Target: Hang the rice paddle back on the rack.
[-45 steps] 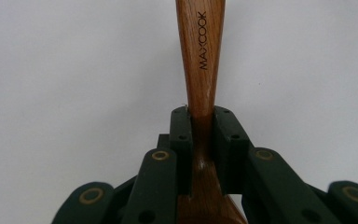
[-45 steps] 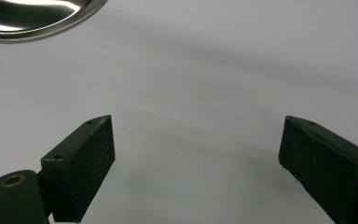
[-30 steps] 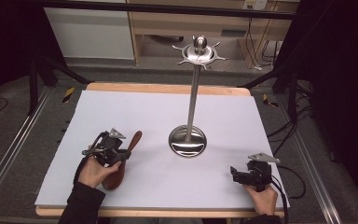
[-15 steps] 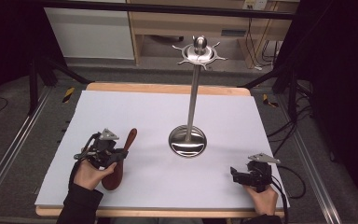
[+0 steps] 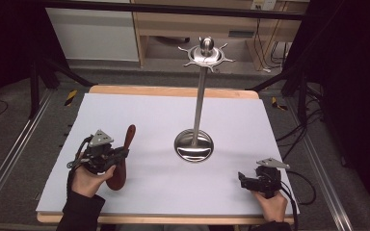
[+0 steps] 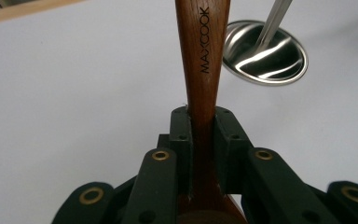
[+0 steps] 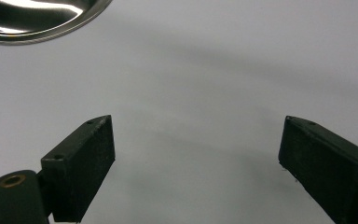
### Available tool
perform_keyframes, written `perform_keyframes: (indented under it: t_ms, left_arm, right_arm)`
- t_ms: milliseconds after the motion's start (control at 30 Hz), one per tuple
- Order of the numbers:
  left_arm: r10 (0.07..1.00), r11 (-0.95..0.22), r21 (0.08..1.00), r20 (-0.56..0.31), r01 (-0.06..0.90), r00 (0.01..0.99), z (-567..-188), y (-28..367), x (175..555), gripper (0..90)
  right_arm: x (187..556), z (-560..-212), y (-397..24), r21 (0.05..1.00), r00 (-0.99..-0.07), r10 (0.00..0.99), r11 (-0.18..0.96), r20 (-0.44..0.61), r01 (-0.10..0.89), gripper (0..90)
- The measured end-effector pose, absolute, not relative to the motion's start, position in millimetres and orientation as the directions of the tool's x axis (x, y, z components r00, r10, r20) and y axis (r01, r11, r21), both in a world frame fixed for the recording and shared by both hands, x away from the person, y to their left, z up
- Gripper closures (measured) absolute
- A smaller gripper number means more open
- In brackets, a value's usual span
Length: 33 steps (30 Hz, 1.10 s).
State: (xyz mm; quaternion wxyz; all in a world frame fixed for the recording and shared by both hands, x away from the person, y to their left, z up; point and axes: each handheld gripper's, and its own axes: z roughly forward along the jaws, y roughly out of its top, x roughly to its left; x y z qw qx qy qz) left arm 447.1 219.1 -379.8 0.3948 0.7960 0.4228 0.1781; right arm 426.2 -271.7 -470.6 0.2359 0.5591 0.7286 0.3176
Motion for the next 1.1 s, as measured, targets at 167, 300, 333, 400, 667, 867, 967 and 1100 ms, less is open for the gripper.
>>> perform_keyframes:
  t_ms: [167, 300, 333, 400, 667, 867, 967, 1100]
  left_arm:
    - [0.816, -0.274, 0.836, -0.060, 0.476, 0.575, -375, 220, 442, 78.5]
    - [0.817, -0.253, 0.859, -0.057, 0.445, 0.574, -370, 220, 438, 78.5]
    - [0.814, -0.236, 0.872, -0.063, 0.429, 0.577, -367, 221, 436, 78.5]
    - [0.812, -0.222, 0.884, -0.066, 0.412, 0.580, -363, 221, 433, 78.5]
    - [0.797, -0.194, 0.917, -0.059, 0.348, 0.601, -349, 217, 428, 78.5]
    - [0.786, -0.180, 0.932, -0.056, 0.314, 0.615, -340, 210, 429, 78.5]
    - [0.783, -0.167, 0.937, -0.063, 0.306, 0.618, -337, 206, 431, 78.5]
    - [0.774, -0.148, 0.945, -0.073, 0.291, 0.629, -330, 201, 435, 78.5]
  right_arm:
    - [427, -471, -272, 0.724, -0.264, 0.965, 0.180, 0.003, 0.666, 11.0]
    - [426, -471, -272, 0.727, -0.262, 0.965, 0.173, 0.009, 0.665, 11.0]
    - [427, -471, -272, 0.725, -0.258, 0.966, 0.173, 0.006, 0.666, 11.0]
    - [427, -471, -272, 0.725, -0.259, 0.966, 0.175, 0.005, 0.666, 11.0]
    - [427, -471, -272, 0.725, -0.255, 0.967, 0.166, 0.014, 0.669, 11.0]
    - [427, -471, -273, 0.729, -0.256, 0.967, 0.167, 0.011, 0.664, 11.0]
    - [427, -472, -274, 0.728, -0.256, 0.967, 0.170, 0.009, 0.664, 11.0]
    - [427, -472, -274, 0.729, -0.254, 0.967, 0.166, 0.011, 0.664, 11.0]
